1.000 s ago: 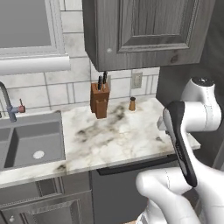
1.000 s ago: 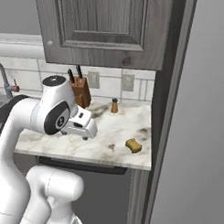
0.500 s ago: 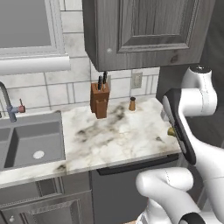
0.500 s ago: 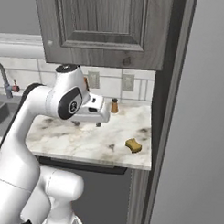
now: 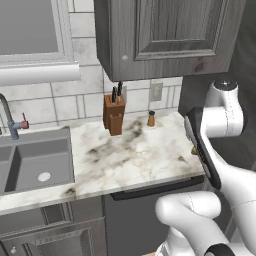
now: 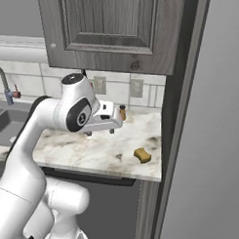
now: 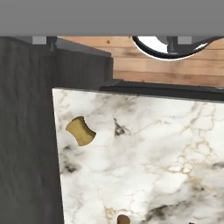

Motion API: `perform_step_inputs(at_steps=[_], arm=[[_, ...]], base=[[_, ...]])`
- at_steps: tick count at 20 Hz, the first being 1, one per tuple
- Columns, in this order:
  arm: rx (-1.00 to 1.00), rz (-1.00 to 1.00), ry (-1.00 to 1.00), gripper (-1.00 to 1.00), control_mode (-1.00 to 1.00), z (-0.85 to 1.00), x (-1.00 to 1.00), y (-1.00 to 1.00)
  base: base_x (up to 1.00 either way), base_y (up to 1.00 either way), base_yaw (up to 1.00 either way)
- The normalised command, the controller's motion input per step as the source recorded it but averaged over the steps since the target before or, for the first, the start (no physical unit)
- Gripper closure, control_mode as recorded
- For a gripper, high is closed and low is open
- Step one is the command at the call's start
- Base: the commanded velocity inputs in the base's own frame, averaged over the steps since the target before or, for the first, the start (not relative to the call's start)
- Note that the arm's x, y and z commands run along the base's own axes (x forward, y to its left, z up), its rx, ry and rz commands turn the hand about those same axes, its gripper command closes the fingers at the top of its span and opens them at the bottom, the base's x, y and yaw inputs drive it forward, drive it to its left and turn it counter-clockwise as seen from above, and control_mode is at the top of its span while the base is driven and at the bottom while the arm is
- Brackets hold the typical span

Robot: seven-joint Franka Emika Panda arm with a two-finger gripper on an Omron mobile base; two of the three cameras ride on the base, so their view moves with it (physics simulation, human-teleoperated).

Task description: Place the sponge inside the microwave to prepare for sanitizing.

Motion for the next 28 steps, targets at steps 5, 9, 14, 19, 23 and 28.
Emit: perform_step_inputs(at_steps=[5,9,14,19,23,28], arm=[[0.01,0.11,0.04,-1.00,-1.00,-0.18,0.51,-0.42],[-0.05,0.16,0.00,-1.00,-1.00,-0.50,0.74,-0.20],[-0.15,0.09,0.00,-1.00,-1.00,-0.47,0.48,-0.25],[-0.05,0.05,0.19,-1.00,-1.00,-0.05,0.26,-0.33],[0.00,0.01,0.06,-1.00,-1.00,-0.29,0.24,-0.37],[0.05,0.08,0.01,-1.00,-1.00,-0.17,0.25,-0.02]], base=[[0.00,0.00,0.00],[0.00,0.00,0.00],[0.00,0.00,0.00],[0.00,0.00,0.00],[0.00,0.00,0.00],[0.00,0.00,0.00]])
